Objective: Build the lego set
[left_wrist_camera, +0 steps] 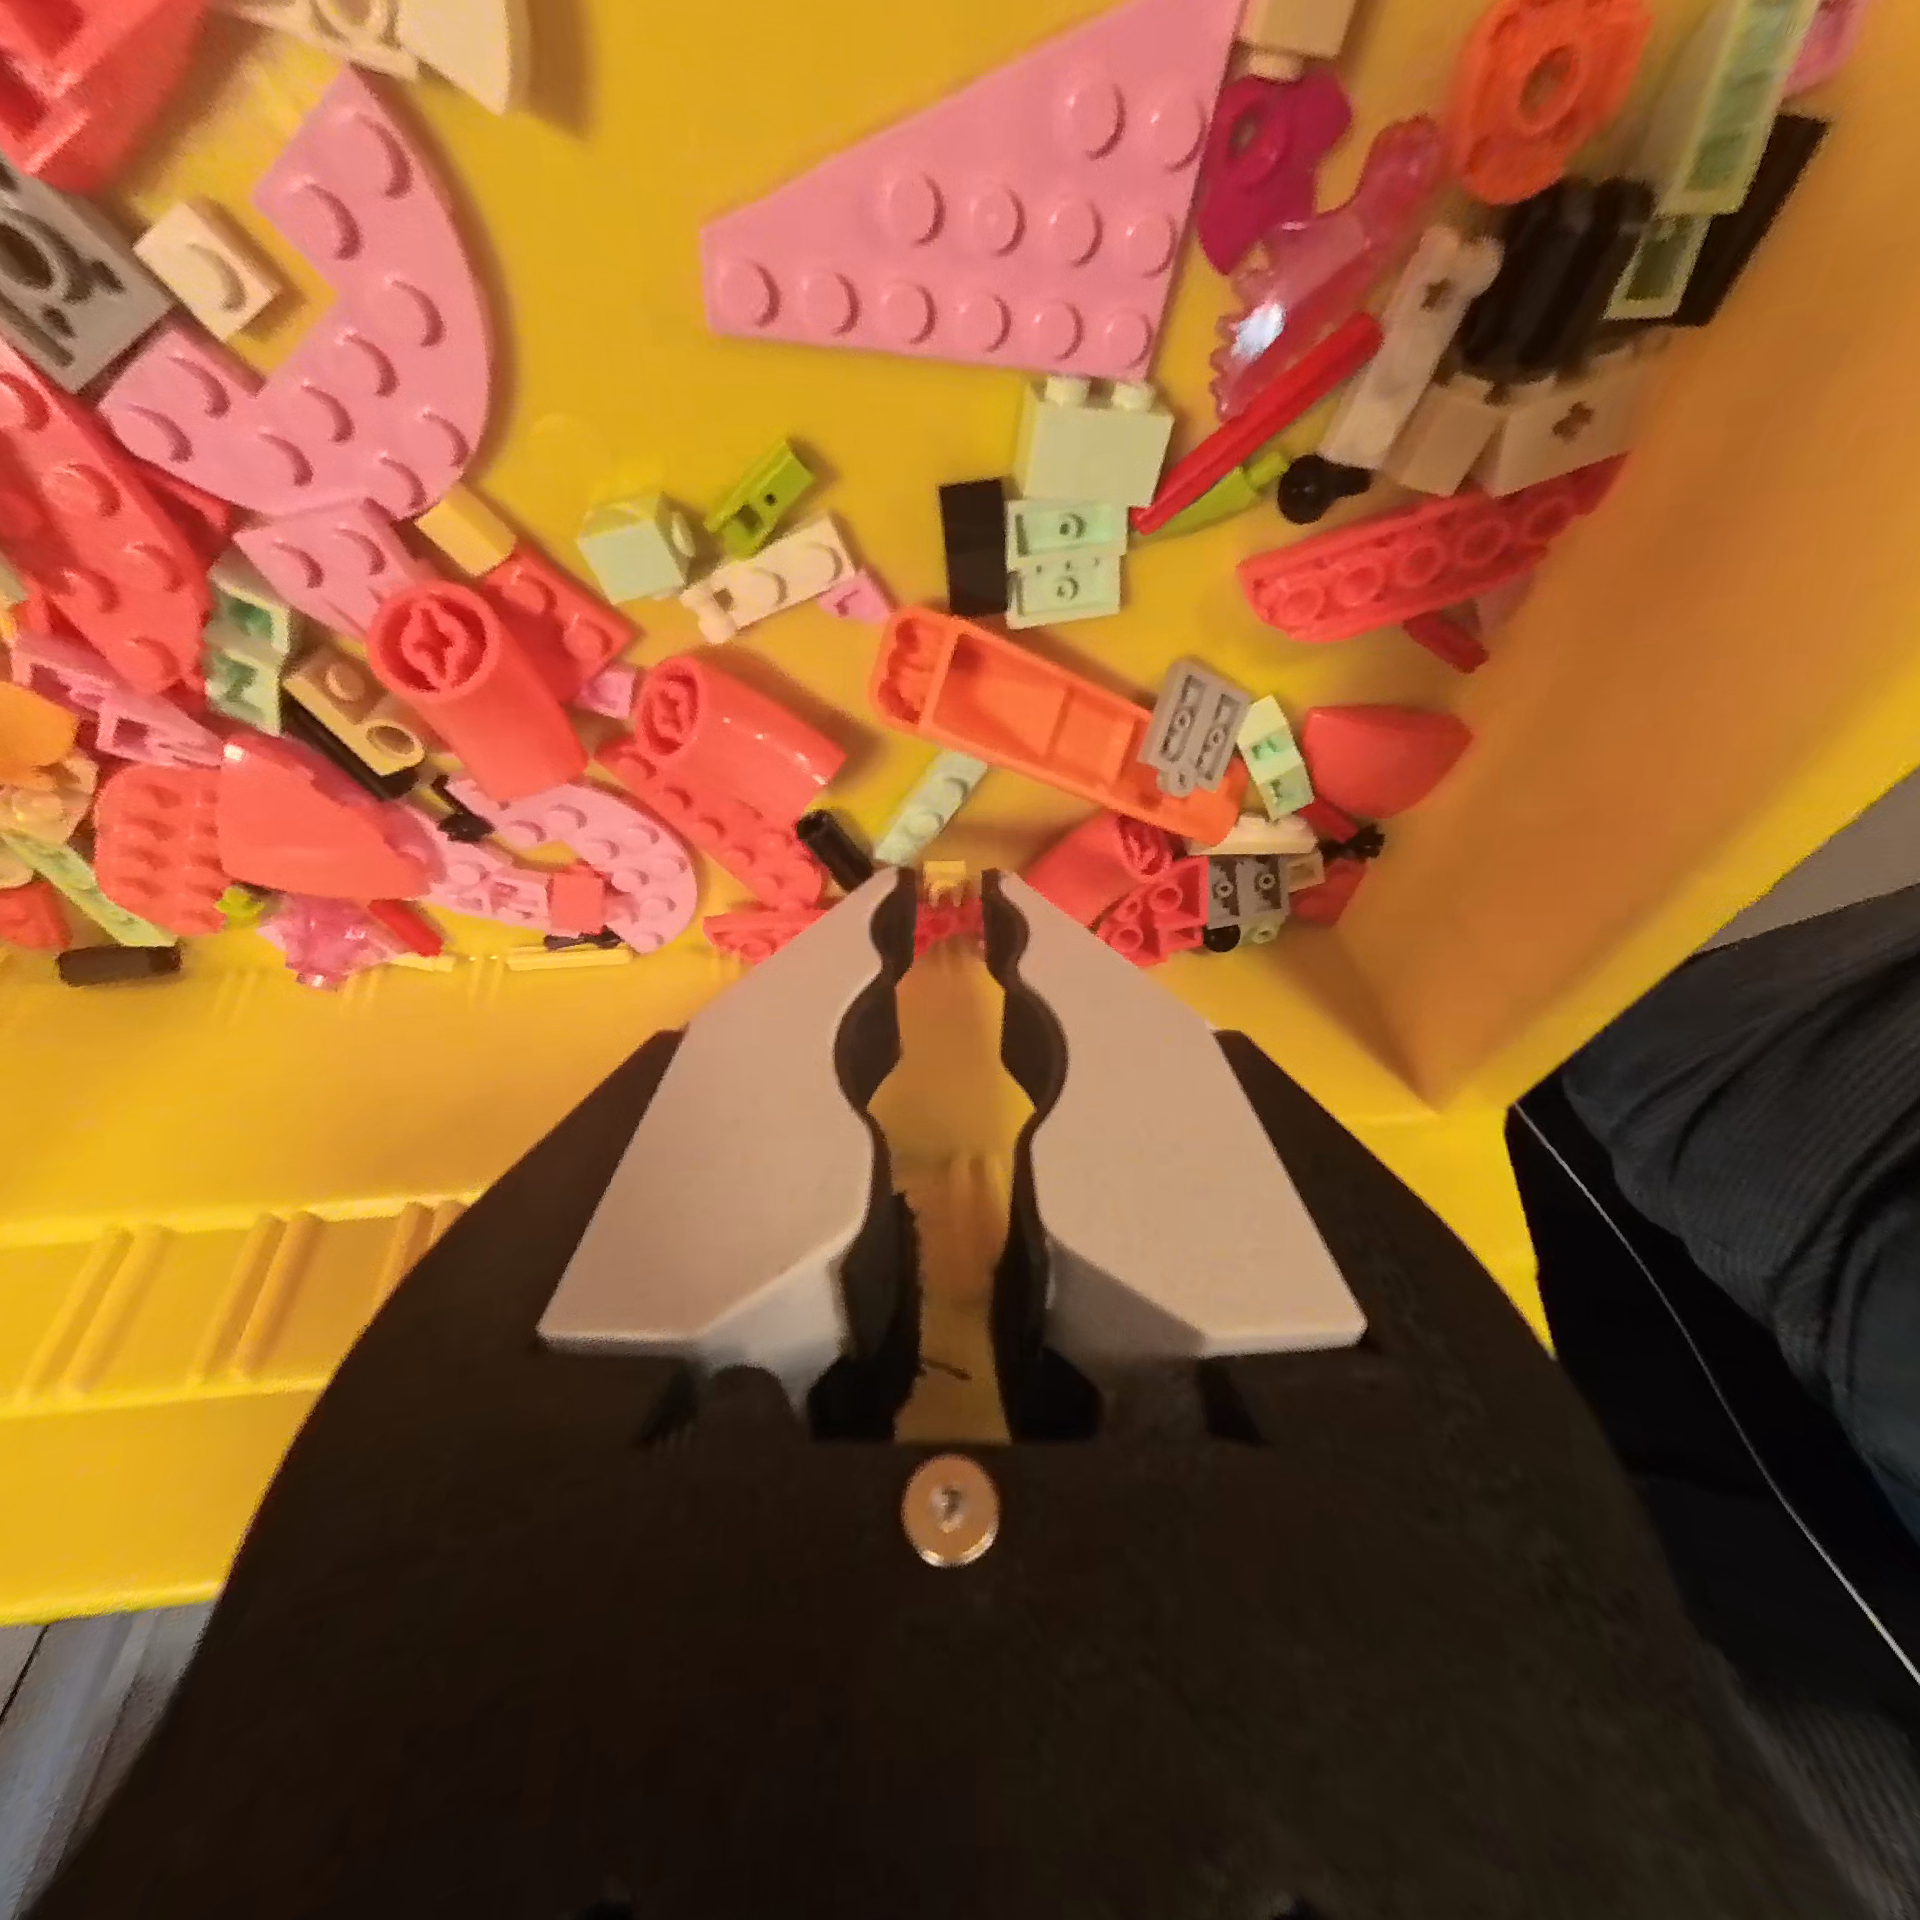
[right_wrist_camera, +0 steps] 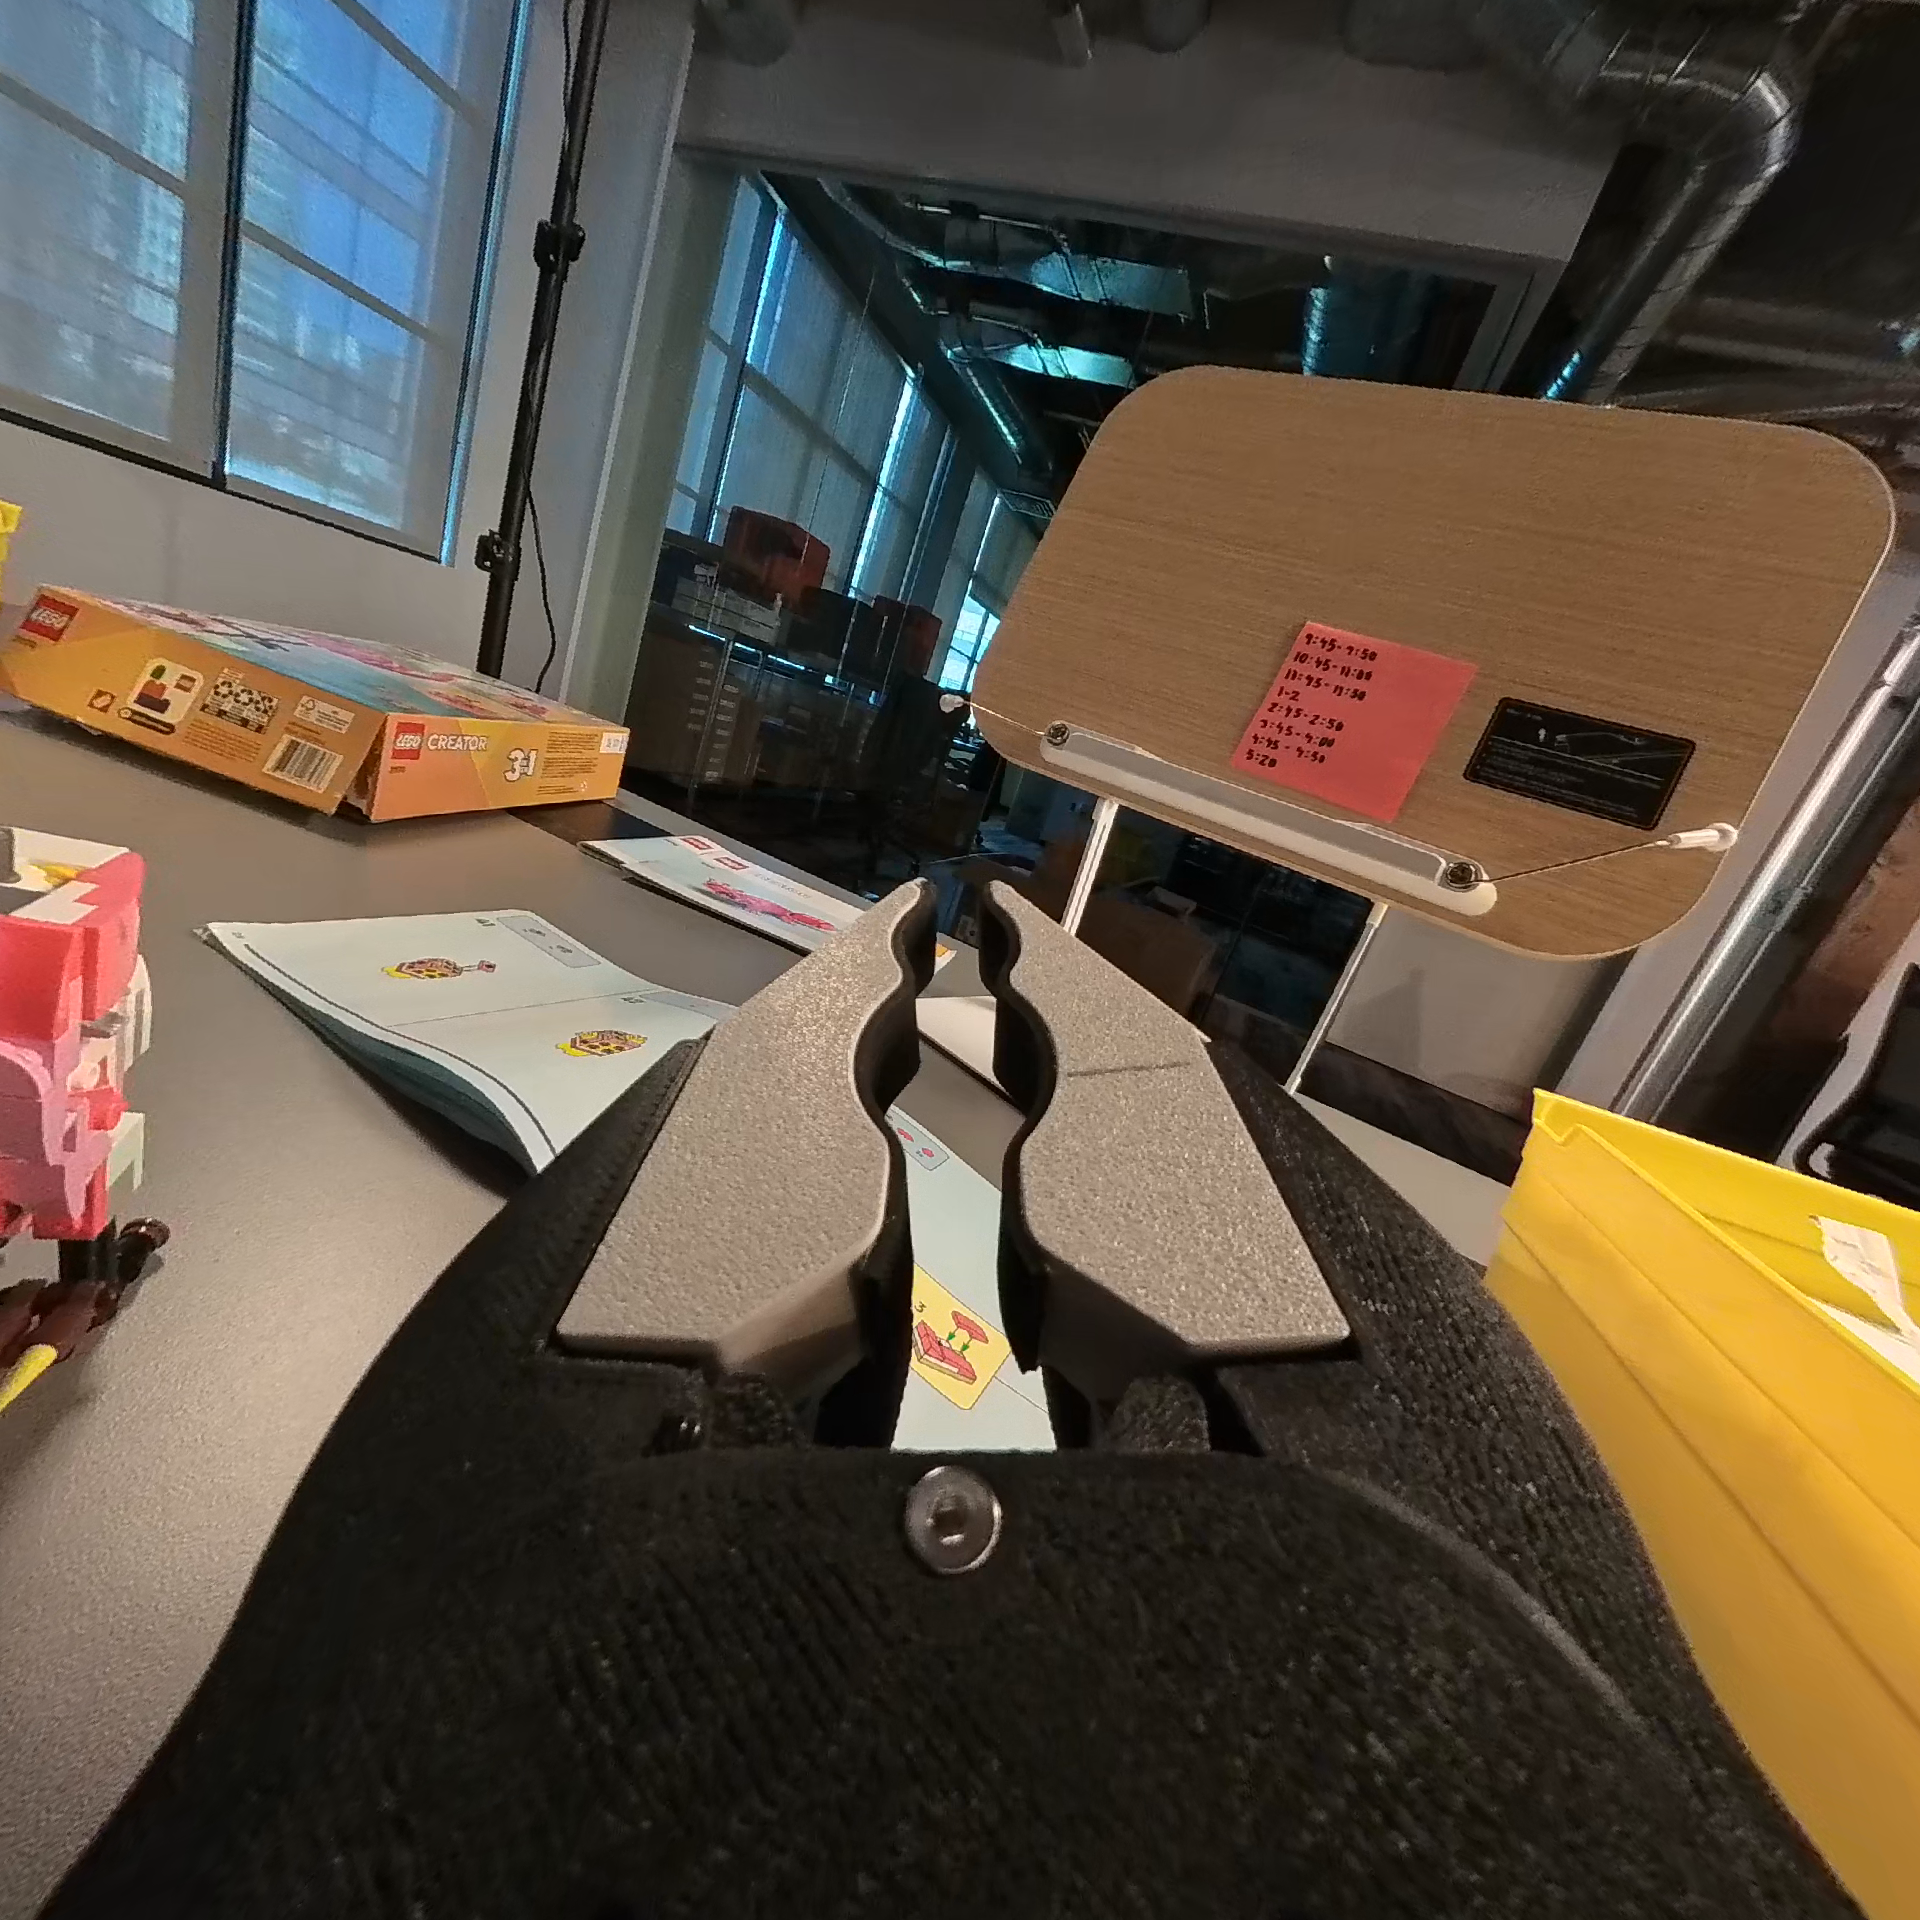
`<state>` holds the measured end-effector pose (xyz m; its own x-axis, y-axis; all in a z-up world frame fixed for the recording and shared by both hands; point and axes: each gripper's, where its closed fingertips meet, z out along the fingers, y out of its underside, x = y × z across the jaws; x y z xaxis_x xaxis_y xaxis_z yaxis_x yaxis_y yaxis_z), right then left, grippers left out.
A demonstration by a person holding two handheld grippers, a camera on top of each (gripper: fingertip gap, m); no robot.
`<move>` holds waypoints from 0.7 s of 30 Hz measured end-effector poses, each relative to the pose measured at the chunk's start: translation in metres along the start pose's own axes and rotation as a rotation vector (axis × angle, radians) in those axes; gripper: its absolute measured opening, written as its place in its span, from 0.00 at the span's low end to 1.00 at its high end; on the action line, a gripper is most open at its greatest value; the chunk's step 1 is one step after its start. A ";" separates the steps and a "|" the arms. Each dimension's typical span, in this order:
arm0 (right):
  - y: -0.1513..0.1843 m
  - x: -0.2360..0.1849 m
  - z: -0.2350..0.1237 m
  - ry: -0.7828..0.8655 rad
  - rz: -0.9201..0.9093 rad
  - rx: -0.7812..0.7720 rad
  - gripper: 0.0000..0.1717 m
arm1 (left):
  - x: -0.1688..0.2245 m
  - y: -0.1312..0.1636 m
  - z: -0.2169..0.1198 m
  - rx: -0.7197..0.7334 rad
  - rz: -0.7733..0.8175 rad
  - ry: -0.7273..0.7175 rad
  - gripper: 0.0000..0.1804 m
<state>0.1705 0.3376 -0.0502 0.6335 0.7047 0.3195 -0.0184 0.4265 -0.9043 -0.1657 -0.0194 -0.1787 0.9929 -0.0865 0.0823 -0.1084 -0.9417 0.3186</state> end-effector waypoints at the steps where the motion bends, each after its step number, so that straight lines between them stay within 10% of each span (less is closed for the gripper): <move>1: 0.000 0.000 0.000 -0.001 0.000 0.000 0.03 | 0.000 0.000 0.001 -0.006 0.002 -0.001 0.05; 14: 0.000 0.001 0.000 0.008 -0.003 0.000 0.02 | -0.003 0.004 -0.012 -0.005 -0.007 -0.049 0.03; 21: -0.002 0.008 -0.002 0.046 0.009 0.011 0.02 | 0.031 -0.015 -0.104 0.422 0.001 -0.035 0.03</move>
<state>0.1771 0.3412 -0.0464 0.6680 0.6820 0.2977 -0.0328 0.4267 -0.9038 -0.1387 0.0264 -0.0825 0.9947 -0.0913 0.0482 -0.0863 -0.9916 -0.0964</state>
